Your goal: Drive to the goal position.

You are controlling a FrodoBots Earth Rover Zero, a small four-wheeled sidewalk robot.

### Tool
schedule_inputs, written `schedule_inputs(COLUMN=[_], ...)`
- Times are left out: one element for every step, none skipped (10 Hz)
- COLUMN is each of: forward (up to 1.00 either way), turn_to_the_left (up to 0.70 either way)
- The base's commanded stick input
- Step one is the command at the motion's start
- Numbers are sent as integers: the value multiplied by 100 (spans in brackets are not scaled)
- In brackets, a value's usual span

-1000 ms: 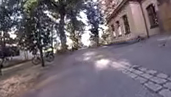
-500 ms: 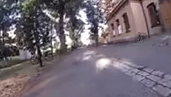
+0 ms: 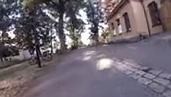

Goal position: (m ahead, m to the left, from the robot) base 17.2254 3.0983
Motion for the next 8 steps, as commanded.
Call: schedule_inputs(forward=[45, 45, 45, 45, 45, 45, 45, 45], turn_to_the_left=[0, 0, 0, 0, 0, 0, 0, 0])
